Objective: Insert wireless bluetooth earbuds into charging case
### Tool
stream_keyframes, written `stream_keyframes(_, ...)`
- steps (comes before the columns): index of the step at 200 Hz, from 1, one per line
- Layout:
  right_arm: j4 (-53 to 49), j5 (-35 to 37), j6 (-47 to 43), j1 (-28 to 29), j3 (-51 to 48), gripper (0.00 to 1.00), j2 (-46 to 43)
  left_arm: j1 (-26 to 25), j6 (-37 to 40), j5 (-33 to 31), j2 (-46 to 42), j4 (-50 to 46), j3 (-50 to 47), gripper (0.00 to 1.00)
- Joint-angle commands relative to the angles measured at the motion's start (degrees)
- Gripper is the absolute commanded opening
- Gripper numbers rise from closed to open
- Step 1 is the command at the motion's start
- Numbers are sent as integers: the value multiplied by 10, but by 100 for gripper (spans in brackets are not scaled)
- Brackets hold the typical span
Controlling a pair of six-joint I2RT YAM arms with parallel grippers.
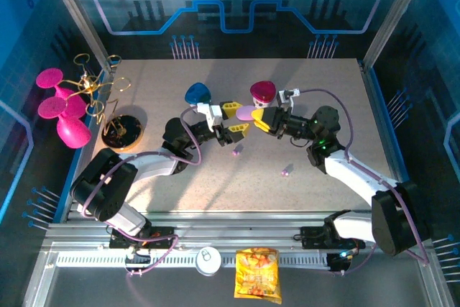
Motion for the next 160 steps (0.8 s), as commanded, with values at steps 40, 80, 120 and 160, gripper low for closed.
stream_keyframes(40, 71, 10, 27, 13, 3, 8, 13, 1, -6, 20, -2, 22, 10, 57)
stream_keyframes(80, 46, 8, 13, 14, 2, 8, 7, 1, -7, 22, -6, 23, 12, 46)
stream_keyframes(120, 35, 8, 9, 14, -3, 9, 8, 1, -10, 25, -10, 22, 11, 39)
stream_keyframes(160, 31, 10, 9, 14, -6, 9, 9, 1, -6, 26, -13, 18, 7, 48)
